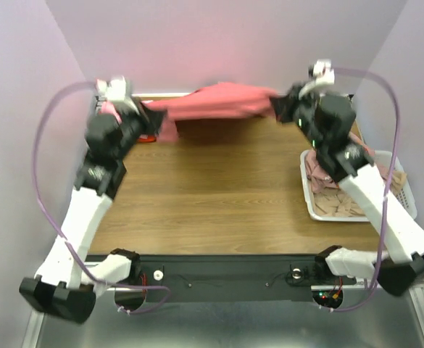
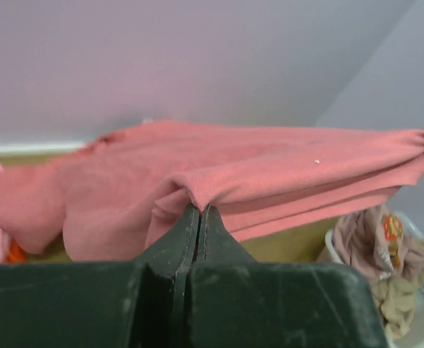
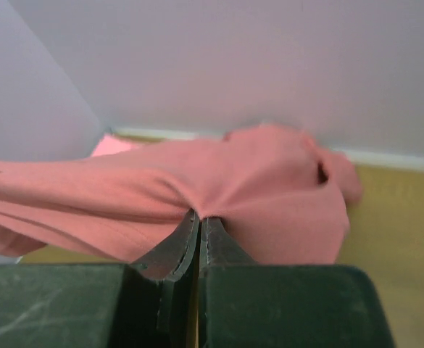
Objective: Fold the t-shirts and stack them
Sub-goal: Flatten the tshirt out
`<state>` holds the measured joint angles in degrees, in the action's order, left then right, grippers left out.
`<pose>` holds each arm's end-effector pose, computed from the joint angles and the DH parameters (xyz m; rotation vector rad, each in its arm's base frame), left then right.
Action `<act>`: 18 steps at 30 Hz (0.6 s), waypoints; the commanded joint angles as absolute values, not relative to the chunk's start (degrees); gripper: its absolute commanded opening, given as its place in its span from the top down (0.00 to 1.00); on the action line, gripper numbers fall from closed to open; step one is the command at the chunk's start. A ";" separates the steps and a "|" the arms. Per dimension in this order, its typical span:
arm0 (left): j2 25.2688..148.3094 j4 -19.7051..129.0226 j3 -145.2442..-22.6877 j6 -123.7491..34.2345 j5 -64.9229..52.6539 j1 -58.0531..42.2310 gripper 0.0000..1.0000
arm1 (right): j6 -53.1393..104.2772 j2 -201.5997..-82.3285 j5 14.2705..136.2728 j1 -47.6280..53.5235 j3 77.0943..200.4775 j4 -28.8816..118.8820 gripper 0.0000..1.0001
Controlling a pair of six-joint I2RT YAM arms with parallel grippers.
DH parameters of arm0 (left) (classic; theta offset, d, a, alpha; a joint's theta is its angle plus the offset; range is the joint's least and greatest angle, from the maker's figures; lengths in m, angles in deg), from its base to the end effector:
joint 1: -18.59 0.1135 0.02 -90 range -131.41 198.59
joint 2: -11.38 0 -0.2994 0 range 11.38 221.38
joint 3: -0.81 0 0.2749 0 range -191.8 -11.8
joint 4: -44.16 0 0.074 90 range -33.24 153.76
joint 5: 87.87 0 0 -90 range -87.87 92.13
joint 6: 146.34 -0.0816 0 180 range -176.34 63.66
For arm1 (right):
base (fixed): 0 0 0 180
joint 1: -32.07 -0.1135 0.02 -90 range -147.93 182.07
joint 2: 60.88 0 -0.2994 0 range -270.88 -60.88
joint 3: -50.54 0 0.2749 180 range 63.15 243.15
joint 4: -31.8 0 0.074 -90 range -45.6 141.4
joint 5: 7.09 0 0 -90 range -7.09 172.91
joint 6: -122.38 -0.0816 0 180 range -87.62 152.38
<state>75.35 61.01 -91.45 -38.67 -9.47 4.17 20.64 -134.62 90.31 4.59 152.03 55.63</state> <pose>0.2686 -0.0860 0.5433 0.1332 1.3953 -0.6058 0.3012 0.1448 0.5395 -0.1036 1.5162 0.4525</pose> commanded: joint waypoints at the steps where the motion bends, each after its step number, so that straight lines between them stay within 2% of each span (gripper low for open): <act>1: 63.79 48.60 -64.40 -31.92 -12.20 2.78 1.00 | 11.66 -121.05 94.78 5.18 129.65 54.95 0.99; 3: 60.53 48.59 -53.96 -26.75 -11.15 0.76 1.00 | 6.40 -116.01 91.38 5.18 121.72 56.69 0.99; 5: 56.75 50.34 -48.56 -23.48 -9.66 -2.06 1.00 | 1.21 -110.58 90.65 5.18 112.22 58.81 0.96; 7: 54.02 51.48 -42.49 -18.47 -8.25 -4.08 0.96 | -4.60 -108.27 87.76 5.18 107.47 60.92 0.96; 8: 53.40 53.75 -41.34 -16.54 -7.37 -5.57 0.84 | -5.31 -107.56 86.79 5.18 104.93 62.15 0.85; 9: 52.96 54.99 -40.28 -15.48 -6.84 -6.36 0.77 | -6.10 -107.03 84.95 5.09 104.12 65.38 0.75; 10: 52.26 57.88 -40.10 -13.90 -5.01 -7.16 0.54 | -6.72 -106.94 84.59 5.09 103.76 67.15 0.66; 11: 51.99 59.30 -40.10 -13.10 -3.86 -8.56 0.04 | -6.73 -107.11 83.71 5.18 103.32 68.39 0.59; 12: 51.73 60.79 -40.10 -12.75 -2.81 -9.00 0.02 | -6.03 -107.55 83.36 5.18 103.67 70.66 0.47; 14: 50.94 64.31 -40.80 -11.78 -0.69 -9.53 0.02 | -4.98 -108.87 84.40 5.18 105.59 73.22 0.16; 15: 50.67 65.02 -41.15 -11.60 -0.08 -9.62 0.01 | -5.06 -109.13 85.54 5.18 105.95 74.19 0.07; 16: 50.24 65.81 -42.11 -11.77 1.06 -9.71 0.02 | -5.06 -109.31 87.72 5.09 106.04 74.72 0.00; 18: 50.41 66.69 -44.47 -12.74 1.69 -9.71 0.01 | -4.36 -110.01 89.32 5.18 107.09 74.81 0.00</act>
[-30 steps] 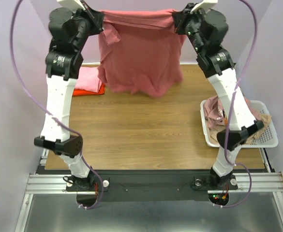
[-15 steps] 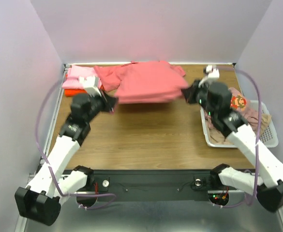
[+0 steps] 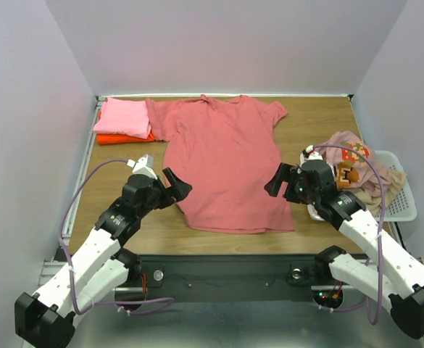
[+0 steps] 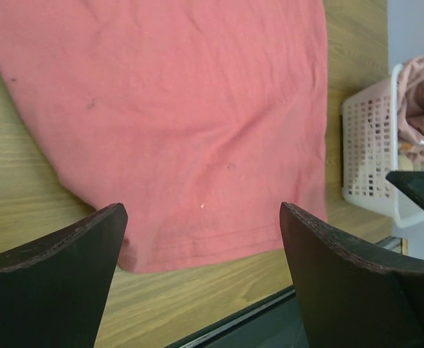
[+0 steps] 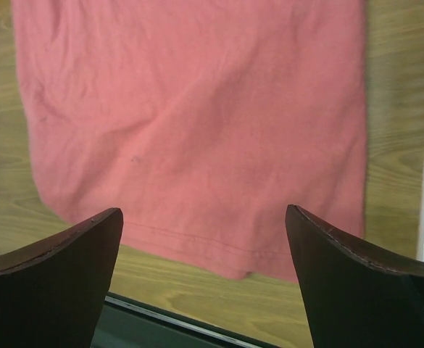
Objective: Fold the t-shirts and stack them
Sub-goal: Flatten the tshirt out
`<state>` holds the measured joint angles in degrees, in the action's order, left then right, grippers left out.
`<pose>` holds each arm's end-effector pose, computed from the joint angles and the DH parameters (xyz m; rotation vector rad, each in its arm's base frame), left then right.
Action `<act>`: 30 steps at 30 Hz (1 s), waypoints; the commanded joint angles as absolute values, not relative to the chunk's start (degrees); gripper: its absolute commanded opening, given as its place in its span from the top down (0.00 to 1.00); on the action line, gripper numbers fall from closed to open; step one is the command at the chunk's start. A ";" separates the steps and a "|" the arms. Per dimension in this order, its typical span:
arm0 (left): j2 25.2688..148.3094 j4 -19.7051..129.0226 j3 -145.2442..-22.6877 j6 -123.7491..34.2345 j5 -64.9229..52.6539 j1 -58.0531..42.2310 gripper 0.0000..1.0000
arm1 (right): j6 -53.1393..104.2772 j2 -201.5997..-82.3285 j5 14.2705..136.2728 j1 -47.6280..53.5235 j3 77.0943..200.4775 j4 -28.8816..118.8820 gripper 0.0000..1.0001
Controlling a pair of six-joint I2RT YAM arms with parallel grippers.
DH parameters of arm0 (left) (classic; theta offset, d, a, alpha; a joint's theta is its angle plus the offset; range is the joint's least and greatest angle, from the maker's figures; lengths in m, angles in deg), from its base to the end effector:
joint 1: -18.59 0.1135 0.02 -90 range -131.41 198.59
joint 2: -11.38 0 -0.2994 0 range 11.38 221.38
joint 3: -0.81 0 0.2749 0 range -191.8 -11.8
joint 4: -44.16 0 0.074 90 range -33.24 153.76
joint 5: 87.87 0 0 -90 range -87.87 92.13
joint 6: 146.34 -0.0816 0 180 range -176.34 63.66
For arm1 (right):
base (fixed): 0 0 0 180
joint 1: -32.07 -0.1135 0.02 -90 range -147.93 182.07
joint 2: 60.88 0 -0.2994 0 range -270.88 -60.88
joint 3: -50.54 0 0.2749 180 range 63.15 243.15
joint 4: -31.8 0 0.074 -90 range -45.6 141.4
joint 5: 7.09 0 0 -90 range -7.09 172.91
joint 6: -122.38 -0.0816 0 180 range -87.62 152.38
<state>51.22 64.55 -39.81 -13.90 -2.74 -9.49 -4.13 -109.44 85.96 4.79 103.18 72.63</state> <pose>0.1832 -0.1056 0.2569 -0.1922 2.0103 -0.8920 0.1981 0.0973 0.2645 0.2127 2.2584 0.5495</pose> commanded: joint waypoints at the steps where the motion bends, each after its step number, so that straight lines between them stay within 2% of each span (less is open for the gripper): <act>1: 51.10 67.22 -45.45 -13.00 3.95 -9.63 0.02 | -3.66 -111.15 89.33 5.18 107.53 74.73 0.00; 6: 57.51 66.87 -50.37 -14.49 8.63 -9.71 0.02 | -0.76 -116.51 88.19 5.18 110.00 73.42 0.00; 12: 71.74 69.86 -53.98 -13.36 12.76 -9.62 0.02 | 1.18 -124.77 80.48 4.74 110.26 66.93 0.00; 18: 72.12 66.96 -49.07 -12.13 10.13 -9.62 0.02 | 0.57 -137.33 77.20 -0.70 110.08 56.90 0.00; 23: 69.83 66.08 -47.39 -11.69 9.25 -9.62 0.02 | -4.08 -148.40 84.82 -1.32 111.41 56.36 0.00; 30: 69.92 67.31 -47.57 -12.30 10.12 -9.62 0.02 | -6.63 -154.12 94.41 1.31 112.45 58.11 0.00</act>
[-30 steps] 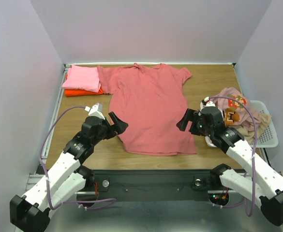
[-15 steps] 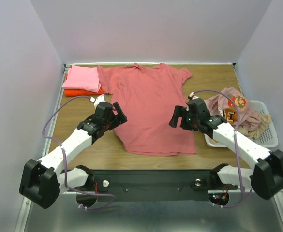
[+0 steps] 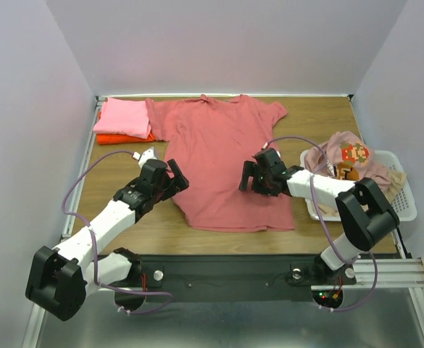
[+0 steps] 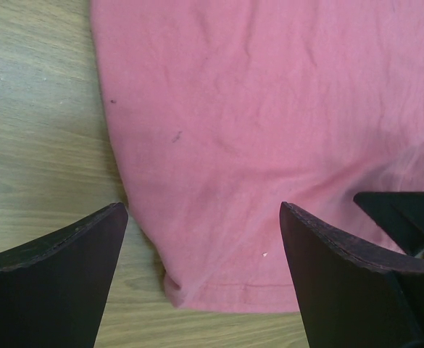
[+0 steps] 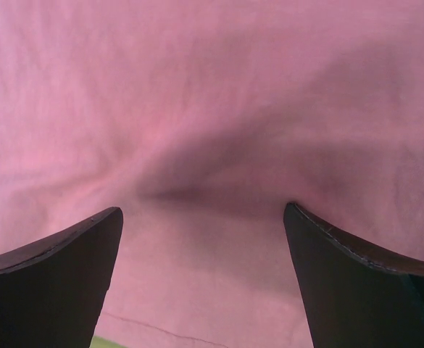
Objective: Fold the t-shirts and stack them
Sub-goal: Flatten the tshirt out
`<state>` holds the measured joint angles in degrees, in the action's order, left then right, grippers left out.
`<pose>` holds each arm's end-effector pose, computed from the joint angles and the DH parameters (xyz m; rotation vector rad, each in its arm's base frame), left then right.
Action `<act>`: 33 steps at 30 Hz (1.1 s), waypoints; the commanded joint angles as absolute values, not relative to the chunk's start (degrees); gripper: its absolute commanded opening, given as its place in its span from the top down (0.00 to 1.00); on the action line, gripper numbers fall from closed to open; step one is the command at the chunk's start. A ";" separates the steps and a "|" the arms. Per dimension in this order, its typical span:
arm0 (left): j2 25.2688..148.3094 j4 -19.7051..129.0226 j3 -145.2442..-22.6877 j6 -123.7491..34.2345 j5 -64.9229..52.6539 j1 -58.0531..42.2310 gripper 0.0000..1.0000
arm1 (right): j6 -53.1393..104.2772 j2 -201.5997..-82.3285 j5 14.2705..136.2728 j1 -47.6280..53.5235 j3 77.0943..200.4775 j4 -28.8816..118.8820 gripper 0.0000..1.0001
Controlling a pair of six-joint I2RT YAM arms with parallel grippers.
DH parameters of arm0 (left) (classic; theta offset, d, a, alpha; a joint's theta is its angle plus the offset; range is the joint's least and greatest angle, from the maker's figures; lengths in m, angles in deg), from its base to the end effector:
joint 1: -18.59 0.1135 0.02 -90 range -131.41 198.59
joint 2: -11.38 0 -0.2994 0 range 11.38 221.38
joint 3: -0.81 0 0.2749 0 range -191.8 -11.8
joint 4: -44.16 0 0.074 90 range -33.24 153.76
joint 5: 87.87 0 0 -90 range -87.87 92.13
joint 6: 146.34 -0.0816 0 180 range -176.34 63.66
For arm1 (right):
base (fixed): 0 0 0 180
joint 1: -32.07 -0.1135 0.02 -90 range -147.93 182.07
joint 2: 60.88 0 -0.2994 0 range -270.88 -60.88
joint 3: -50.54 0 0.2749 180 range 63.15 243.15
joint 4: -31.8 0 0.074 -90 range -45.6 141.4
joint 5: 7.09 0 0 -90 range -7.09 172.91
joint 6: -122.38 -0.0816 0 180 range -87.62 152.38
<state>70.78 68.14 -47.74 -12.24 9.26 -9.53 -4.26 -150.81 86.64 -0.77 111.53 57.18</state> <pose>0.2383 -0.1159 0.2309 -0.3822 2.2000 -0.5748 0.2977 0.1858 0.1536 0.1119 2.5626 0.4018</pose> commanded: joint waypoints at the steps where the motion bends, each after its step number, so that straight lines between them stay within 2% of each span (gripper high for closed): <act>1: 69.92 67.40 -47.66 -12.48 10.21 -9.62 0.02 | -7.07 -154.57 97.91 1.75 112.63 58.55 0.00; 6: 69.65 67.92 -47.92 -13.01 10.56 -9.62 0.02 | -6.91 -155.71 103.29 7.72 115.27 60.05 0.00; 12: 70.88 67.22 -48.44 -13.62 10.74 -9.54 0.02 | 0.46 -156.42 97.51 8.43 120.27 60.05 0.00; 17: 76.06 62.67 -52.22 -16.16 10.74 -9.62 0.02 | 4.17 -151.60 94.34 6.33 123.09 59.70 0.00; 21: 85.36 60.63 -60.29 -20.29 11.35 -9.45 0.02 | 4.35 -148.69 91.27 2.02 121.78 59.35 0.00; 28: 110.12 61.06 -81.54 -26.10 9.96 -6.90 0.02 | 0.66 -147.37 89.76 -1.06 115.36 58.91 0.00; 33: 118.87 63.36 -87.30 -25.84 7.23 -6.64 0.02 | -0.83 -150.09 92.57 -1.06 115.18 58.91 0.00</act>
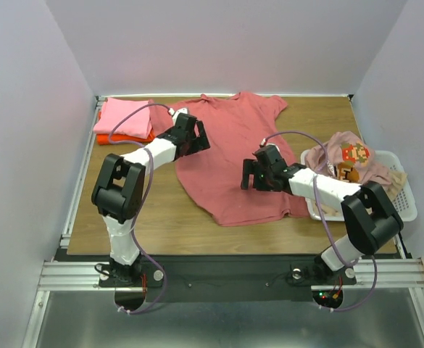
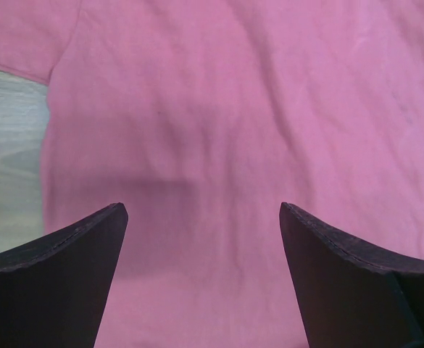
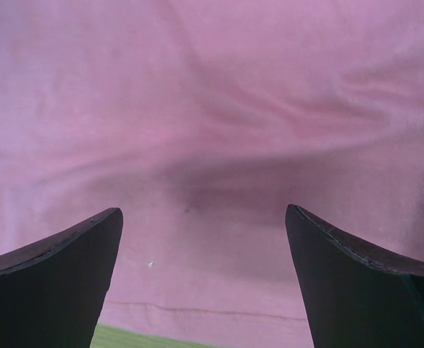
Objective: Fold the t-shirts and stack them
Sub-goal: Flatten the tshirt out
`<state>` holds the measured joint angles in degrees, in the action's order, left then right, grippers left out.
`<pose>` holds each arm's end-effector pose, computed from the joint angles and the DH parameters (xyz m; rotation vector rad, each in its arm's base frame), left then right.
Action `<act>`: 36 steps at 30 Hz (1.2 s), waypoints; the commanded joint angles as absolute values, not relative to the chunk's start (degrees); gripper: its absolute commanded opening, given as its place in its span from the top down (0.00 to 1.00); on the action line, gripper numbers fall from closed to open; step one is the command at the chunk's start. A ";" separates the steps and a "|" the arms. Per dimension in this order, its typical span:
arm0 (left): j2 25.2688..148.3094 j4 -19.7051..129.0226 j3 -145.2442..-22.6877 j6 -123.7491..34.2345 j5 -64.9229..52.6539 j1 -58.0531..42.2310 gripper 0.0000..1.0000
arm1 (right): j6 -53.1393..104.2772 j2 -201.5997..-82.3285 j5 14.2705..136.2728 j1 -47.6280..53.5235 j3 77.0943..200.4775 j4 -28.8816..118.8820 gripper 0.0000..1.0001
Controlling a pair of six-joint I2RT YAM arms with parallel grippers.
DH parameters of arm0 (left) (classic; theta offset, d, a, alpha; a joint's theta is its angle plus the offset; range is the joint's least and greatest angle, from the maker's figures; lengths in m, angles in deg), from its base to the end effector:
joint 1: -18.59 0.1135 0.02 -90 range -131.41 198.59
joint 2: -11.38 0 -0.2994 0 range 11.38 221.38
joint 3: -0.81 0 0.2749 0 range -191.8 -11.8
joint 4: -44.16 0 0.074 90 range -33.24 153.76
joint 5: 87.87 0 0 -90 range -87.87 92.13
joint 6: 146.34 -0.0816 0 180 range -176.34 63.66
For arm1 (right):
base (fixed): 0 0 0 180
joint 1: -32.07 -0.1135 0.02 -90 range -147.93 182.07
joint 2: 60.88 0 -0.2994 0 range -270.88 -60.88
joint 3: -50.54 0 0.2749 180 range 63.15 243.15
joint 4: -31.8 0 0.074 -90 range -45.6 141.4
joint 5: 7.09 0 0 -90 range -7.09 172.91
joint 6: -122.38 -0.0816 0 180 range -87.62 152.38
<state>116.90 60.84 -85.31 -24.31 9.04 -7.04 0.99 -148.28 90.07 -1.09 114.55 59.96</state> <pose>0.4412 -0.2008 0.2194 -0.1927 2.2203 -0.4286 0.3028 0.1857 0.1821 0.0159 2.4905 0.3320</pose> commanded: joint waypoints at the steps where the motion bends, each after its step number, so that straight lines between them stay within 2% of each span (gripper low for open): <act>1: 118.87 62.75 -86.51 -25.66 6.70 -6.64 0.02 | -1.01 -151.83 93.36 -1.06 115.44 58.91 0.00; 7: 116.24 60.72 -76.68 -23.03 7.05 -8.04 0.02 | -0.58 -159.14 94.95 -1.06 120.10 58.99 0.00; 11: 113.61 57.29 -67.19 -20.05 3.01 -10.41 0.02 | 1.00 -163.36 96.63 -1.06 123.70 59.00 0.00; 16: 107.90 57.03 -52.69 -11.62 3.36 -17.17 0.02 | 6.10 -169.33 95.57 -1.06 130.20 58.99 0.00; 18: 105.26 55.72 -47.77 -3.66 2.48 -20.24 0.02 | 7.07 -171.44 94.70 -1.06 132.14 58.99 0.00; 21: 99.99 53.86 -41.08 6.40 0.11 -29.64 0.02 | 10.84 -175.92 87.85 -1.06 137.05 58.47 0.00; 24: 96.91 53.60 -40.18 11.67 -0.51 -38.78 0.02 | 17.59 -181.37 80.39 -1.32 142.94 57.85 0.00; 28: 93.05 54.99 -44.29 11.87 1.69 -44.77 0.02 | 24.09 -184.63 72.82 -1.50 148.57 57.76 0.00; 29: 92.51 56.22 -45.62 11.61 5.86 -45.82 0.02 | 25.51 -184.72 70.54 -1.67 149.28 57.76 0.00; 33: 91.45 65.80 -52.65 7.65 11.52 -47.59 0.02 | 31.85 -179.30 67.27 -2.29 149.73 57.85 0.00; 36: 90.05 73.18 -57.93 6.16 17.14 -47.68 0.02 | 35.19 -174.28 69.37 -2.29 147.54 58.03 0.00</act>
<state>92.94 60.45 -52.44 8.15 8.91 -47.43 28.29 -181.37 72.32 -1.68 149.37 57.57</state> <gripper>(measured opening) 0.985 0.997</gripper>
